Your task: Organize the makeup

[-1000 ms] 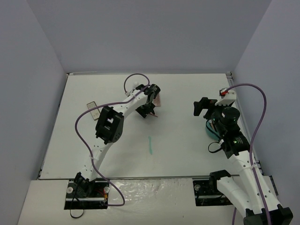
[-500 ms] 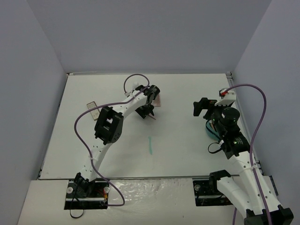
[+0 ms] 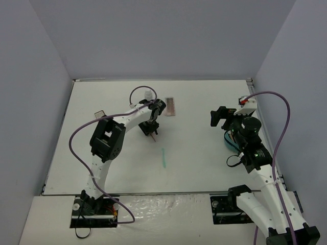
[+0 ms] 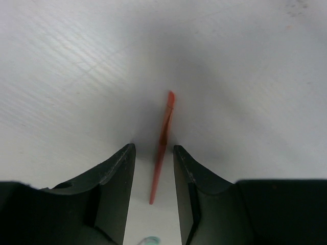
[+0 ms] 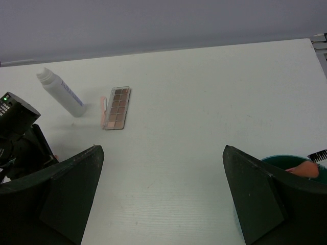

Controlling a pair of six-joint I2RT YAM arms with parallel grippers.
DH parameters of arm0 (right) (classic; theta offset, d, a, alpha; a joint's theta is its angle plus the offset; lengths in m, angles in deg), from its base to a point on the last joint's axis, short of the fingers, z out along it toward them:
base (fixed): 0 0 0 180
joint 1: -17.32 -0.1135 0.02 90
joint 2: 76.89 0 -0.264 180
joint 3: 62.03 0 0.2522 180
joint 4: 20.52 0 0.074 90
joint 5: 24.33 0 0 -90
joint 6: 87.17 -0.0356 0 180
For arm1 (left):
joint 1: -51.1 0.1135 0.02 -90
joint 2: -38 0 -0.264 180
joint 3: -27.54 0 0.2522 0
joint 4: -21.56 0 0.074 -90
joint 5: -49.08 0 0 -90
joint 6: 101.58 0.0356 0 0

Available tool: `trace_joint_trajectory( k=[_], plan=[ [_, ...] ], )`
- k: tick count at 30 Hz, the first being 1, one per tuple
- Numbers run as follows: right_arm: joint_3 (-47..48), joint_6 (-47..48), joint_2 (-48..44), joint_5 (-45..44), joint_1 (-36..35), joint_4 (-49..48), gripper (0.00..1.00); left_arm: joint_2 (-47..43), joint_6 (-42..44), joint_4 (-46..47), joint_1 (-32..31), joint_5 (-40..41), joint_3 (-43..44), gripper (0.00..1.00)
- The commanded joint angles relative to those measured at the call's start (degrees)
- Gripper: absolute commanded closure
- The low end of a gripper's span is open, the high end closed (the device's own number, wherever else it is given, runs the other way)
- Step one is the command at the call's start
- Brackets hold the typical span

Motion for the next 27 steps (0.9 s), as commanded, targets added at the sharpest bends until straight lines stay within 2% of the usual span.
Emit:
trace_joint_trajectory(
  k=[1, 6, 16, 27],
  plan=[
    [0.64, 0.52, -0.04, -0.60, -0.36, -3.67, 0.00, -5.94, 5.98, 3.16, 2.07, 0.39, -5.26, 0.68],
    [0.91, 0.52, 0.50, -0.42, -0.30, -3.43, 0.00, -8.20, 8.85, 4.87, 2.36, 0.06, -5.65, 0.68],
    [1.00, 0.61, 0.68, -0.68, -0.27, -3.25, 0.00, -10.78, 3.15, 6.44, 1.84, -4.01, -13.20, 0.69],
    [0.99, 0.52, 0.68, -0.60, -0.28, -3.32, 0.00, -13.38, 2.75, 8.60, 0.37, -5.02, -19.04, 0.71]
  ],
)
